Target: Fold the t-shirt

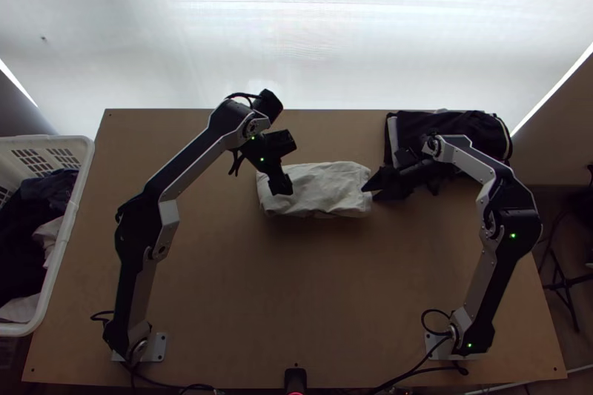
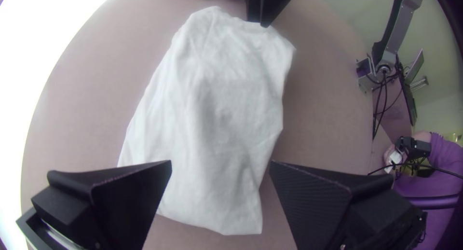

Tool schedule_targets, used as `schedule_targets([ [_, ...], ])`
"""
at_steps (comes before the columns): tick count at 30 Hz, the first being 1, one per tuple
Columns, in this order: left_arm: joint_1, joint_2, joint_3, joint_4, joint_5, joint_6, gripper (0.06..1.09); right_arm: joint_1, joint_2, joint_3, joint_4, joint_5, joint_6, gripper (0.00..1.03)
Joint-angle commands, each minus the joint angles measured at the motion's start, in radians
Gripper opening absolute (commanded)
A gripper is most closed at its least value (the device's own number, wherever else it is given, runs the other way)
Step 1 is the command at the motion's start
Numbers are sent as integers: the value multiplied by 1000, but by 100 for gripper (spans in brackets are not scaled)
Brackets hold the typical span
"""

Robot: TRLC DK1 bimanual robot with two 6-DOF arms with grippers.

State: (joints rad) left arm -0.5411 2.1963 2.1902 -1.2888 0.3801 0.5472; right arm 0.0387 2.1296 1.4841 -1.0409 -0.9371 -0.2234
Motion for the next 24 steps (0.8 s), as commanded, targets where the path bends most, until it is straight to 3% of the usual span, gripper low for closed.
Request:
schedule_targets([
  [1, 6, -3, 2, 3, -7, 3, 104, 84, 59, 71, 55, 41, 38, 99],
  [9, 17, -12, 0, -3, -14, 3, 104, 263, 116, 206, 73, 43, 79, 99],
  [13, 24, -18, -3, -6, -14, 3, 104, 372, 132, 257, 73, 126, 73, 99],
  [14, 26, -21, -4, -6, -14, 3, 104, 395, 135, 260, 71, 155, 67, 92],
  [16, 32, -27, -4, -7, -14, 3, 104, 417, 125, 263, 74, 207, 55, 64],
  [17, 36, -32, -4, -7, -14, 2, 104, 418, 119, 262, 88, 227, 59, 38],
  [18, 43, -37, -4, -7, -14, 2, 104, 412, 115, 260, 117, 244, 70, 4],
  [24, 92, -66, -3, -4, -12, -15, 104, 363, -155, 136, 217, 501, -10, 3],
])
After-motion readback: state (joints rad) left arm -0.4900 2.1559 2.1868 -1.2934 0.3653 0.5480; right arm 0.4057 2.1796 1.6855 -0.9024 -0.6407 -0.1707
